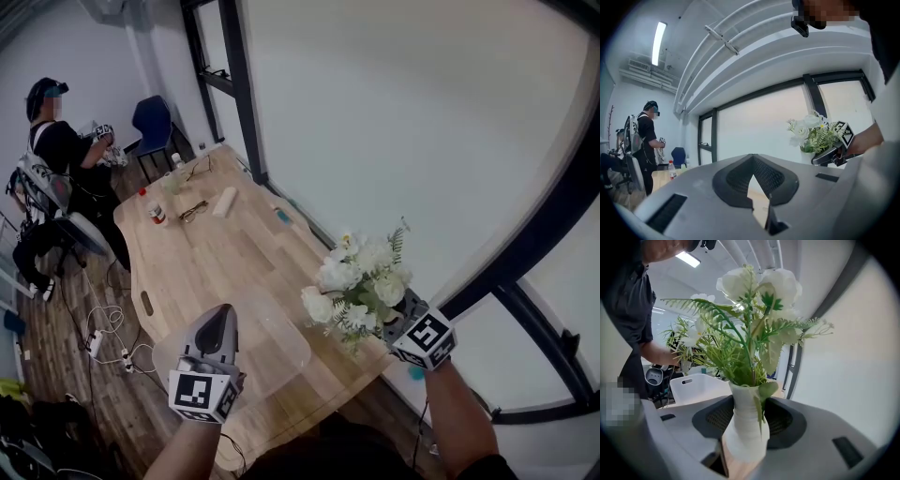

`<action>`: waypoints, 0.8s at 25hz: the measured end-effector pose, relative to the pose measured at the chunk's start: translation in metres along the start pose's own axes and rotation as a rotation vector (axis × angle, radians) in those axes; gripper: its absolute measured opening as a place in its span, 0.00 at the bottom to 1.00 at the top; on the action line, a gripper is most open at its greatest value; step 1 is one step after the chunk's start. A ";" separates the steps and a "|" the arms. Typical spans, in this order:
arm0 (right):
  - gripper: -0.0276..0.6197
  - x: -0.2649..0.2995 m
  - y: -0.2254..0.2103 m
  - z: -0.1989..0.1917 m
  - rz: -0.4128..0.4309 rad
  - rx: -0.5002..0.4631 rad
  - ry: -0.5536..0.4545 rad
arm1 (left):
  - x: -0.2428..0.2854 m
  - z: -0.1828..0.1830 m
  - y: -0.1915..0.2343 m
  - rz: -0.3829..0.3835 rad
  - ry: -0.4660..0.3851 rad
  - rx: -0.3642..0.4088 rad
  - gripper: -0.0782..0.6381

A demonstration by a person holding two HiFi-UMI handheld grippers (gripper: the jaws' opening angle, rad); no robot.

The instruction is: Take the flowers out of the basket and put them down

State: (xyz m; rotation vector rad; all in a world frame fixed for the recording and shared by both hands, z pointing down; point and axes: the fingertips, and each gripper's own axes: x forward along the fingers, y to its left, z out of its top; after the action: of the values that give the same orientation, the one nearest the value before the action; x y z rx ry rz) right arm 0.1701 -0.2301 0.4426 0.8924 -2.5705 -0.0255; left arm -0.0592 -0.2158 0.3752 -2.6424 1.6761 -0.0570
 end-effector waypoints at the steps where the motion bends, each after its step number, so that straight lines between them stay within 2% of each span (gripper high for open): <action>1: 0.38 0.001 0.000 -0.003 -0.004 0.005 -0.003 | 0.001 -0.001 -0.001 0.003 0.006 -0.007 0.12; 7: 0.39 0.012 -0.001 -0.023 -0.018 0.034 -0.009 | 0.003 -0.020 -0.004 0.008 0.042 0.046 0.12; 20: 0.39 0.035 -0.007 -0.064 -0.086 0.101 -0.007 | 0.011 -0.051 -0.002 0.056 0.082 -0.010 0.12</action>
State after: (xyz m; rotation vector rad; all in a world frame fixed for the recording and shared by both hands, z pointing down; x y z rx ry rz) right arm 0.1743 -0.2496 0.5131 1.0413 -2.5576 0.0768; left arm -0.0544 -0.2245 0.4265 -2.6330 1.7784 -0.1586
